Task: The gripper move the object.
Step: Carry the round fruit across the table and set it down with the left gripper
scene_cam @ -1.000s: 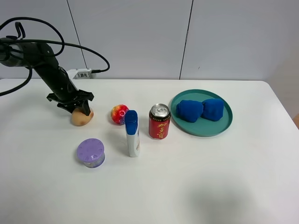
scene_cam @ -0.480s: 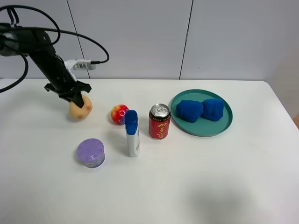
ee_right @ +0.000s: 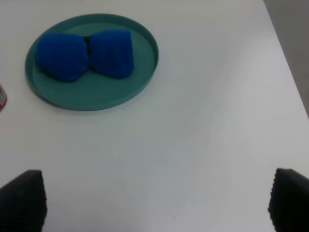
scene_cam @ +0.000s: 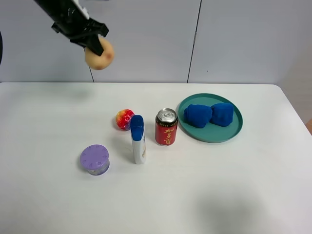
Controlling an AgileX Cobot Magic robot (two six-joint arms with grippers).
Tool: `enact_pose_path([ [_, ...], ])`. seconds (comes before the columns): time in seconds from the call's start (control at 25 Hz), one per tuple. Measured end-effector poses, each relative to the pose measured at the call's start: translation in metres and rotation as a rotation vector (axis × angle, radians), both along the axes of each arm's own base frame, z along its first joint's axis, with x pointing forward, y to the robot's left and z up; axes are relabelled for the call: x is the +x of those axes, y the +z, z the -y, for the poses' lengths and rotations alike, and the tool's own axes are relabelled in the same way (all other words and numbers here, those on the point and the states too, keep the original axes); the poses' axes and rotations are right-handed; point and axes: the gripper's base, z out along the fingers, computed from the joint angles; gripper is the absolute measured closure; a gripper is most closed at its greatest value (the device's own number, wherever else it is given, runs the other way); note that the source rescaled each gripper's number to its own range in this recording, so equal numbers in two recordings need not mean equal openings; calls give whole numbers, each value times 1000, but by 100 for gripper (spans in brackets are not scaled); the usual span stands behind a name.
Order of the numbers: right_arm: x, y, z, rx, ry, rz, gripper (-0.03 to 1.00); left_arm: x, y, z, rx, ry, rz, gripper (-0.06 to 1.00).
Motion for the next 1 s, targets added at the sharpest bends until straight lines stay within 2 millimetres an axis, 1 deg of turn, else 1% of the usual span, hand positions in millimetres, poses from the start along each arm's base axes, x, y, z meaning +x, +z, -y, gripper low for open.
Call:
enact_pose_path([
  [0.12, 0, 0, 0, 0, 0, 0, -3, -18, 23, 51, -4, -102, 72, 94],
  [0.2, 0, 0, 0, 0, 0, 0, -3, -35, 31, 85, -15, -180, 95, 94],
  [0.28, 0, 0, 0, 0, 0, 0, -3, -55, 32, 119, -25, -253, 92, 94],
  [0.4, 0, 0, 0, 0, 0, 0, -3, -91, 32, 167, -33, -369, 81, 94],
  [0.56, 0, 0, 0, 0, 0, 0, -3, -139, 31, 215, -1, -496, 95, 94],
  [0.68, 0, 0, 0, 0, 0, 0, -3, -171, 31, 240, 23, -585, 116, 94],
  [0.76, 0, 0, 0, 0, 0, 0, -3, -189, 30, 251, 39, -632, 127, 94],
  [0.8, 0, 0, 0, 0, 0, 0, -3, -194, 30, 255, 49, -646, 133, 94],
  [0.88, 0, 0, 0, 0, 0, 0, -3, -200, 27, 260, 66, -664, 135, 94],
  [0.92, 0, 0, 0, 0, 0, 0, -3, -200, 24, 262, 74, -666, 133, 94],
  [1.0, 0, 0, 0, 0, 0, 0, -3, -195, 10, 267, 98, -665, 120, 94],
])
